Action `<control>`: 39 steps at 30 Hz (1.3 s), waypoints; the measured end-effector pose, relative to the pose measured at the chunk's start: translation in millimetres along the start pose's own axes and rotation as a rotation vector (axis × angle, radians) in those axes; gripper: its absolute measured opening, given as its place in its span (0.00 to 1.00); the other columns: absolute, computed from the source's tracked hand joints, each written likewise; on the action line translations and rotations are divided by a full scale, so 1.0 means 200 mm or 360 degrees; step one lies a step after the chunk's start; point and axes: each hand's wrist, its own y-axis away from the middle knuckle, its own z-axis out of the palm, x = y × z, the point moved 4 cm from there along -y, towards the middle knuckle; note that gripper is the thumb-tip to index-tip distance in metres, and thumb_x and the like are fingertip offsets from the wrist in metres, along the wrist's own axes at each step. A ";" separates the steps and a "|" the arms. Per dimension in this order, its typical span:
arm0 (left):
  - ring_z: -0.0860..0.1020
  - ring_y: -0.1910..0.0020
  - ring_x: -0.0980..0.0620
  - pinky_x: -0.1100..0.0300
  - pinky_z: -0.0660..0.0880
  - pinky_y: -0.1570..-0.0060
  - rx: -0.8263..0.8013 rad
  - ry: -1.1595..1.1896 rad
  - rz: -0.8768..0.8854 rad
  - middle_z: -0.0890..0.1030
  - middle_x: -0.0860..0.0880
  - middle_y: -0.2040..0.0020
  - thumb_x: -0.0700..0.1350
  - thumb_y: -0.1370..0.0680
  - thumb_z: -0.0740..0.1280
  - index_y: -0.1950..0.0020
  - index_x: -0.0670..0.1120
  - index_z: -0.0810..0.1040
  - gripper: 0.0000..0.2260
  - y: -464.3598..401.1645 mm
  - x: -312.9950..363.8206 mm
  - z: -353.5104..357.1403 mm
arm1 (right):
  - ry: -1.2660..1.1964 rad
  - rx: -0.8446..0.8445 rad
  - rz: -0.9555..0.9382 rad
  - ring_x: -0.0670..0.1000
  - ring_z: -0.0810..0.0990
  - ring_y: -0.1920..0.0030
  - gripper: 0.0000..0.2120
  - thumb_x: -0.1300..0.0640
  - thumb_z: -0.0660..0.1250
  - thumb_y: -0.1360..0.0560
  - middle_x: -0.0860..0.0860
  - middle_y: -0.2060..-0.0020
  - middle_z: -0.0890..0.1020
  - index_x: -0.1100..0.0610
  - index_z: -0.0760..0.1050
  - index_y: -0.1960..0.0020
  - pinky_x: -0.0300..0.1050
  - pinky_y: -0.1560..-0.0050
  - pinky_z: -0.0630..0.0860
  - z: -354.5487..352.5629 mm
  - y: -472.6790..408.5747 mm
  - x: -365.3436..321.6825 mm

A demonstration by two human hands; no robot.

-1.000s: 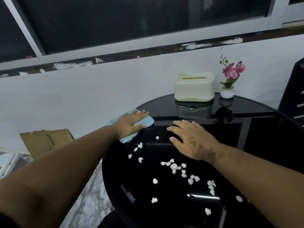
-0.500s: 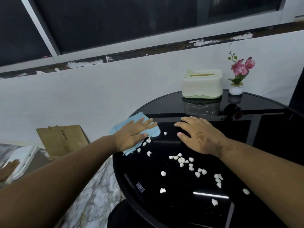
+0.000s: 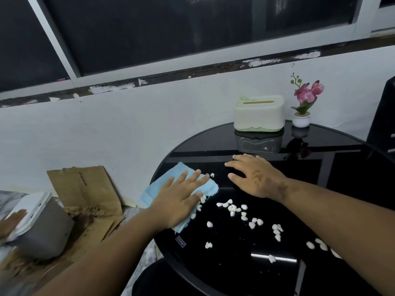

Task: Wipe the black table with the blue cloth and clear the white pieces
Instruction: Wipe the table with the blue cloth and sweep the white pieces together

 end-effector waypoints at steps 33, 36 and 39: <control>0.44 0.21 0.55 0.44 0.40 0.24 -0.0139 -0.0015 0.0427 0.53 0.63 0.22 0.56 0.16 0.48 0.23 0.64 0.55 0.20 -0.54 -0.03 -0.04 | 0.0166 0.0189 0.0072 0.46 0.60 0.25 0.21 0.44 0.56 0.20 0.45 0.26 0.65 0.43 0.66 0.28 0.50 0.23 0.54 -0.09 0.18 0.07; 0.44 0.21 0.55 0.44 0.41 0.24 -0.0169 -0.0002 0.0489 0.53 0.64 0.22 0.56 0.16 0.48 0.23 0.64 0.55 0.21 -0.44 0.04 -0.04 | 0.0156 0.0185 0.0081 0.46 0.59 0.24 0.21 0.43 0.56 0.20 0.45 0.26 0.65 0.42 0.66 0.27 0.51 0.23 0.54 -0.09 0.19 0.08; 0.43 0.21 0.57 0.45 0.40 0.24 -0.0198 0.0011 0.0546 0.52 0.64 0.22 0.55 0.16 0.49 0.23 0.65 0.54 0.21 -0.34 0.10 -0.04 | 0.0134 0.0168 0.0109 0.46 0.57 0.23 0.22 0.43 0.55 0.20 0.44 0.24 0.63 0.42 0.65 0.27 0.50 0.22 0.51 -0.08 0.20 0.08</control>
